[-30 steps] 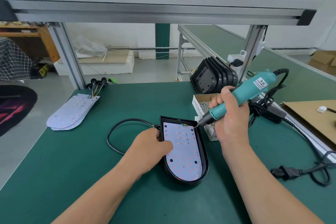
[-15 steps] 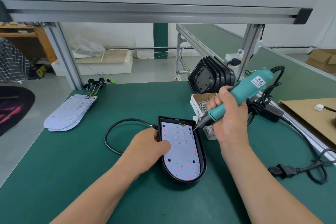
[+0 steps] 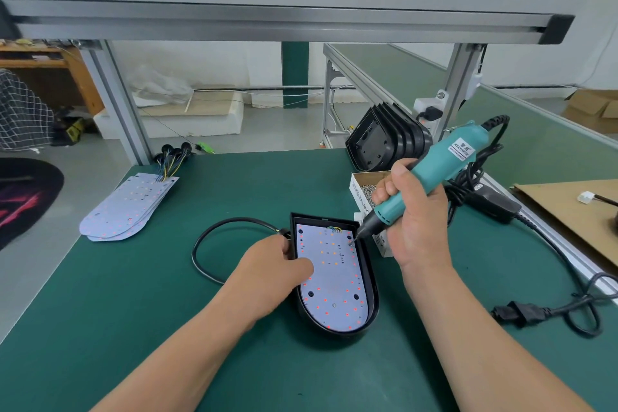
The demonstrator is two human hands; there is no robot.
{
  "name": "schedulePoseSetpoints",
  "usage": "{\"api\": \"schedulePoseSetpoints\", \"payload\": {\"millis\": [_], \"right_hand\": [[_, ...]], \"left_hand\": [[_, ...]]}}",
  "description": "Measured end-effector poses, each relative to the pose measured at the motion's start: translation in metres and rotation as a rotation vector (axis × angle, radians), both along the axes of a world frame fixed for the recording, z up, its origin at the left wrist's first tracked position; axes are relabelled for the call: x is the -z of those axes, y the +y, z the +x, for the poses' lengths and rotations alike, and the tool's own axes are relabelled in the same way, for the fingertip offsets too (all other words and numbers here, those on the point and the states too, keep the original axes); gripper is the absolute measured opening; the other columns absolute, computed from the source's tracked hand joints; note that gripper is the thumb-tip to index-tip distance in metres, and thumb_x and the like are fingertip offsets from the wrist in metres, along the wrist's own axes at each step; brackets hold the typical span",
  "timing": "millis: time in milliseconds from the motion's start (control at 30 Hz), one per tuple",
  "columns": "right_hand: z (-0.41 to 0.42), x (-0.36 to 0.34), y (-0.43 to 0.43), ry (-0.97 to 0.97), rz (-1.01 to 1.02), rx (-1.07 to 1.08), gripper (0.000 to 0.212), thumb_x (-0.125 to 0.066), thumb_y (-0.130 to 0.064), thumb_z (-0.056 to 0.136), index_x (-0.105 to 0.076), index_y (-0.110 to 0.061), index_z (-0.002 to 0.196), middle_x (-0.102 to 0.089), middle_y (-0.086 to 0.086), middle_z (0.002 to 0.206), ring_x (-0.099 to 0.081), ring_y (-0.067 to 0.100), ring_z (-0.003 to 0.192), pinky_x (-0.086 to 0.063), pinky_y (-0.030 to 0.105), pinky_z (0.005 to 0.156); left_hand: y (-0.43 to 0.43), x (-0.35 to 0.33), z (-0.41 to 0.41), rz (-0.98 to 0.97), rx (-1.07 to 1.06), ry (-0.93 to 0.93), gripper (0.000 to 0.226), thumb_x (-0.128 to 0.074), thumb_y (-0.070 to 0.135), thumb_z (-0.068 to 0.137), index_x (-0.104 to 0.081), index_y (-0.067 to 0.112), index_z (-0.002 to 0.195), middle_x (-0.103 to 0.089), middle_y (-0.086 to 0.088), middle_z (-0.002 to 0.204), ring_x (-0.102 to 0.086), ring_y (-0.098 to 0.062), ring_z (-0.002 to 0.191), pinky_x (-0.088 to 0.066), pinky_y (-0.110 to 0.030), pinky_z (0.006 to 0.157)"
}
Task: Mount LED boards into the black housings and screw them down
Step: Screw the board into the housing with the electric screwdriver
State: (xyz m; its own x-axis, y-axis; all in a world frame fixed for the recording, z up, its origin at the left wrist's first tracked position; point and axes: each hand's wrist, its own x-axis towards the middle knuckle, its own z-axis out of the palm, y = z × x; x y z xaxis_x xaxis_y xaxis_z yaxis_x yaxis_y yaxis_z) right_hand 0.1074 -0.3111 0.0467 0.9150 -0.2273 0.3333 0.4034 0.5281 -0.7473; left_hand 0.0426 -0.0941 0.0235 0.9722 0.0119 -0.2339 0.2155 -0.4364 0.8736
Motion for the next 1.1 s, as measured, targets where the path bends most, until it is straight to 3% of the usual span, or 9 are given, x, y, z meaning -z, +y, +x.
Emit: {"api": "schedulePoseSetpoints", "payload": {"millis": [200,300,400,467,567,667,833,1100], "right_hand": [[-0.005,-0.008,-0.002,0.008,0.106,-0.040,0.011,-0.070,-0.013,0.096,-0.063,-0.020,0.091,-0.046,0.000,0.071,-0.047,0.018,0.063,-0.047,0.029,0.065],[-0.009,-0.013,-0.003,0.016,0.163,-0.054,0.012,-0.065,-0.012,0.100,-0.059,-0.019,0.092,-0.045,0.000,0.073,-0.045,0.017,0.065,-0.046,0.029,0.066],[-0.013,-0.017,-0.002,0.035,0.240,-0.069,0.013,-0.065,-0.014,0.100,-0.058,-0.019,0.092,-0.046,-0.001,0.073,-0.045,0.015,0.065,-0.045,0.028,0.067],[-0.015,-0.020,-0.001,0.035,0.311,-0.092,0.012,-0.065,-0.015,0.100,-0.056,-0.019,0.093,-0.047,-0.003,0.073,-0.046,0.014,0.064,-0.044,0.028,0.067],[-0.019,-0.024,0.002,0.039,0.388,-0.118,0.012,-0.063,-0.015,0.100,-0.056,-0.019,0.091,-0.045,-0.004,0.072,-0.044,0.013,0.065,-0.043,0.027,0.067],[-0.023,-0.027,0.007,0.027,0.412,-0.147,0.011,-0.061,-0.015,0.101,-0.057,-0.018,0.091,-0.045,-0.004,0.071,-0.045,0.012,0.064,-0.044,0.026,0.066],[-0.032,-0.029,0.017,0.022,0.390,-0.192,0.012,-0.061,-0.017,0.101,-0.059,-0.019,0.089,-0.045,-0.005,0.072,-0.046,0.012,0.064,-0.047,0.026,0.065],[-0.035,-0.030,0.021,0.025,0.382,-0.219,0.016,-0.062,-0.019,0.101,-0.063,-0.019,0.085,-0.046,-0.005,0.072,-0.046,0.012,0.064,-0.045,0.025,0.067]], "left_hand": [[0.002,-0.001,-0.002,-0.014,0.013,0.003,0.059,-0.063,0.045,0.061,-0.063,0.002,0.102,-0.053,0.006,0.069,-0.038,-0.018,0.060,-0.031,-0.036,0.060],[0.002,-0.004,-0.004,-0.047,0.024,-0.012,0.047,-0.070,0.058,0.067,-0.073,0.024,0.099,-0.061,0.016,0.065,-0.046,-0.008,0.052,-0.035,-0.029,0.055],[0.003,-0.007,-0.005,-0.061,-0.046,-0.108,0.059,-0.069,0.075,0.067,-0.064,0.037,0.112,-0.066,0.008,0.069,-0.057,-0.004,0.061,-0.044,-0.029,0.061],[0.002,-0.009,-0.007,-0.030,-0.050,-0.279,0.059,-0.069,0.070,0.074,-0.055,0.043,0.125,-0.060,0.009,0.064,-0.057,-0.001,0.061,-0.047,-0.024,0.067],[-0.002,-0.013,-0.015,-0.070,0.030,-0.429,0.044,-0.078,0.047,0.087,-0.061,0.048,0.128,-0.047,0.013,0.061,-0.050,-0.002,0.058,-0.045,-0.012,0.064],[-0.006,-0.015,-0.023,-0.007,0.090,-0.428,0.039,-0.082,0.048,0.087,-0.064,0.057,0.120,-0.038,0.015,0.061,-0.042,-0.004,0.057,-0.039,-0.014,0.060],[-0.009,-0.017,-0.027,0.011,0.071,-0.406,0.024,-0.081,0.049,0.088,-0.068,0.053,0.108,-0.037,0.015,0.057,-0.040,-0.005,0.054,-0.037,-0.027,0.062],[-0.013,-0.016,-0.029,0.029,0.054,-0.402,0.008,-0.078,0.043,0.094,-0.073,0.046,0.088,-0.038,0.014,0.053,-0.040,-0.006,0.052,-0.036,-0.026,0.059]]}}
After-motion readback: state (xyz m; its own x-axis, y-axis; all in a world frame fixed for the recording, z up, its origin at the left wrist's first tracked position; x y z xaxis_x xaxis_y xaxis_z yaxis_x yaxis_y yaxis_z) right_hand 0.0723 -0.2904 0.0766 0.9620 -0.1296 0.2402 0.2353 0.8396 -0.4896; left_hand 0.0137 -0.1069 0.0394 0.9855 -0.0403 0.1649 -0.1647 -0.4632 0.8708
